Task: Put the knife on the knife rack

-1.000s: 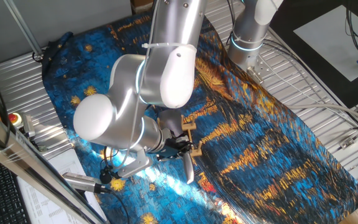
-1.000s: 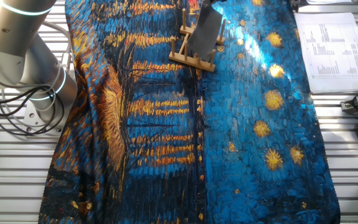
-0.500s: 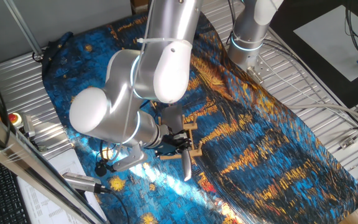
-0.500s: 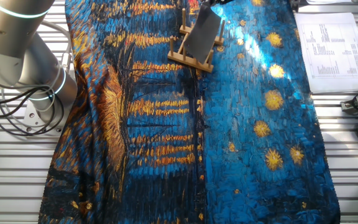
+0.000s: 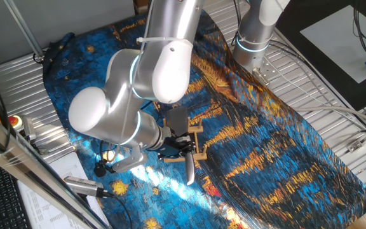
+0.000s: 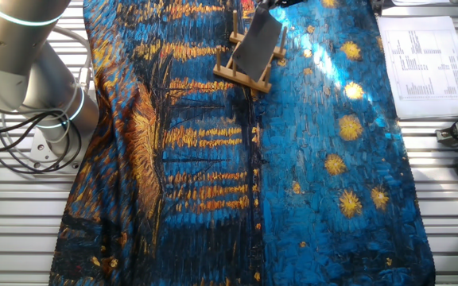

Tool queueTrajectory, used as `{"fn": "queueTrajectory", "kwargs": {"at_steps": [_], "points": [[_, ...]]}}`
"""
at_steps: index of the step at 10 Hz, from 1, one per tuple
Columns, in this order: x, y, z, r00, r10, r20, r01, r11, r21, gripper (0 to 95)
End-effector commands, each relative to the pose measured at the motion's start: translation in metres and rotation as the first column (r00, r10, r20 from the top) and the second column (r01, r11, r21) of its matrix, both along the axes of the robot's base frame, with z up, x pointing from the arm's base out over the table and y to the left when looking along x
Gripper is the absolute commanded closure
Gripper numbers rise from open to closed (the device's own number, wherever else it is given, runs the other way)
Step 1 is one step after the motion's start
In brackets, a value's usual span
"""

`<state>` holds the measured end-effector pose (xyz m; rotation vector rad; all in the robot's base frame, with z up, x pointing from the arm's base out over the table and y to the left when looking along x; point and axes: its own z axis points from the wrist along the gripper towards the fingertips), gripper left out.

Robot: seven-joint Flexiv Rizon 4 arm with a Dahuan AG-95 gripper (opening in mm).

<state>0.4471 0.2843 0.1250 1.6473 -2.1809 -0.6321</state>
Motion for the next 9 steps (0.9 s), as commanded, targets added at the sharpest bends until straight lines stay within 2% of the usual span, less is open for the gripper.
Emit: {"fn": "queueTrajectory", "kwargs": {"at_steps": [1, 5, 7, 9], "points": [[0.0003, 0.0002, -0.0002, 1.0, -0.004, -0.005, 0.004, 1.0, -0.002, 95.0], [0.001, -0.0002, -0.0043, 1.0, -0.022, -0.022, 0.023, 1.0, 0.019, 95.0], [0.0023, -0.0001, -0.0045, 0.999, -0.026, -0.036, 0.026, 1.0, 0.016, 95.0], [0.0074, 0.0002, -0.0032, 0.998, -0.025, -0.05, 0.026, 0.999, 0.024, 95.0]]}}
